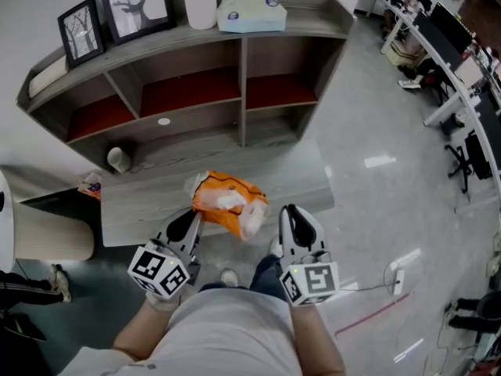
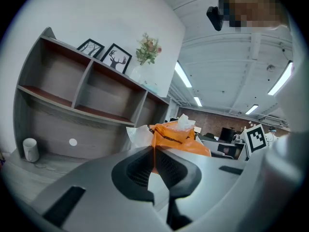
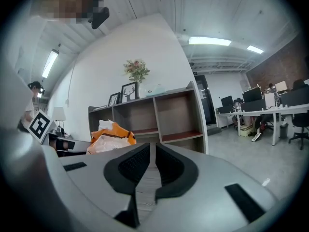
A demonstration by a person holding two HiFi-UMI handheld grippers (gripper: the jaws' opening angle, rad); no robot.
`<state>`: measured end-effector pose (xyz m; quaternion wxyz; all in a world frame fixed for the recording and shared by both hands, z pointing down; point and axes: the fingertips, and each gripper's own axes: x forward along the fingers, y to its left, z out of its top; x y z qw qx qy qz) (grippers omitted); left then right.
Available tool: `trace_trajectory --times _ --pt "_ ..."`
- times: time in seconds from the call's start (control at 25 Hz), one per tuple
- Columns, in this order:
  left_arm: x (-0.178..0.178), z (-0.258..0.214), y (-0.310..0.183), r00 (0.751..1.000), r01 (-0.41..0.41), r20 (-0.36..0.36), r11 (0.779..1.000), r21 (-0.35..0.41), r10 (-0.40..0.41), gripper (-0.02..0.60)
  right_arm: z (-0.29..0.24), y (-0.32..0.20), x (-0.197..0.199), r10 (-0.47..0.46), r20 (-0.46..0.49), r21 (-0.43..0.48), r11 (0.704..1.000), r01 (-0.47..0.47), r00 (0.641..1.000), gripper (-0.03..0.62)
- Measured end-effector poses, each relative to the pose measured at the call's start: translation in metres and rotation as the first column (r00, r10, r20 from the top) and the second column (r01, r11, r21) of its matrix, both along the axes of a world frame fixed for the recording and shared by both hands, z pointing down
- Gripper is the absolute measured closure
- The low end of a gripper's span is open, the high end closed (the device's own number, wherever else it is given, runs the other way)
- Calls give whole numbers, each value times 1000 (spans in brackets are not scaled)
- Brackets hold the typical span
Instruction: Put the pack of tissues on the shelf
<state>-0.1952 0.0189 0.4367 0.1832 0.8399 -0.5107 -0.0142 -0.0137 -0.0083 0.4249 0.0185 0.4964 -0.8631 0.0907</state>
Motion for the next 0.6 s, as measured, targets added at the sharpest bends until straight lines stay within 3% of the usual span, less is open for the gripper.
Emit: trace_trajectory --times 0.6 --pt "88 -14 -120 999 49 4 999 -10 -49 560 -20 -105 68 -84 8 47 995 83 996 548"
